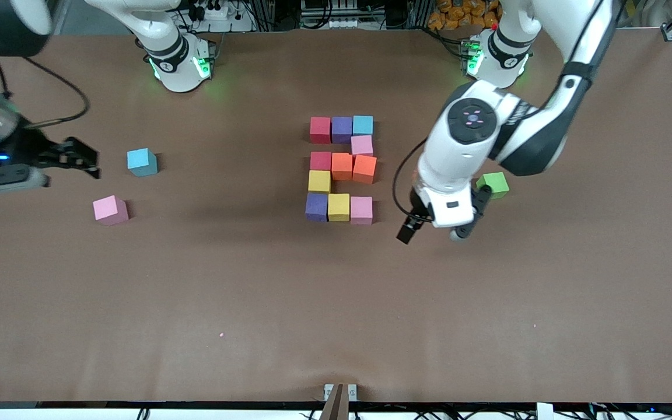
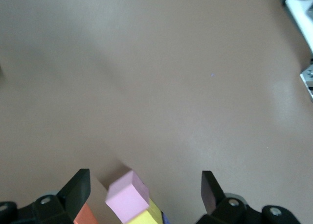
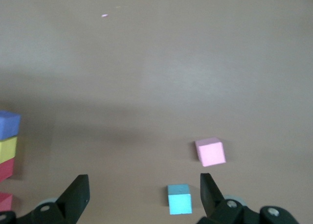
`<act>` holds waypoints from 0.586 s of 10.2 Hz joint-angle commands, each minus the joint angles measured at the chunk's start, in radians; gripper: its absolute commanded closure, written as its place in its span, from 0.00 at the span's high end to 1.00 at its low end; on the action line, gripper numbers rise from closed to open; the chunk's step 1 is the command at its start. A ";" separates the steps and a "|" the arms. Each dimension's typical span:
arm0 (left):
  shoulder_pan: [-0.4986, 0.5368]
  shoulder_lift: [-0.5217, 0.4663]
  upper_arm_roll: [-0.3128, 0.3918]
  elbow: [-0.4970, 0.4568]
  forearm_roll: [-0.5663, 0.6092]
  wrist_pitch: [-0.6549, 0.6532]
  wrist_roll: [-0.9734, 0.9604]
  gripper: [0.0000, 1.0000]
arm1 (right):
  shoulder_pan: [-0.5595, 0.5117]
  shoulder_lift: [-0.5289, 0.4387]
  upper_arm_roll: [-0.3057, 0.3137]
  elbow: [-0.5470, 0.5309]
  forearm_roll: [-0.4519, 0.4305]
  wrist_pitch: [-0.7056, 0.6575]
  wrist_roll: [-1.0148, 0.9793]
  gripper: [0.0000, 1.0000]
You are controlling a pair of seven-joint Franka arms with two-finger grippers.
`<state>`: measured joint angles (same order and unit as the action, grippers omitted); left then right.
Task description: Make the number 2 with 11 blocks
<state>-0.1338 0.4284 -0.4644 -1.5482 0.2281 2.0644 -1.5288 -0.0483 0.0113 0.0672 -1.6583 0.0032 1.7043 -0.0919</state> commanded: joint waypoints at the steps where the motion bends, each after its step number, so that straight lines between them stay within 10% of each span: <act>1: 0.068 -0.071 -0.010 0.000 0.017 -0.082 0.178 1.00 | -0.013 -0.030 -0.050 0.005 0.023 -0.043 -0.003 1.00; 6: 0.158 -0.212 0.045 -0.001 -0.035 -0.245 0.658 1.00 | -0.015 -0.027 -0.098 0.104 0.011 -0.130 -0.054 1.00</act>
<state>0.0183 0.2838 -0.4526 -1.5327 0.2239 1.8583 -0.9783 -0.0582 -0.0119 -0.0276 -1.6028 0.0058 1.6152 -0.1119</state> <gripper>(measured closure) 0.000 0.000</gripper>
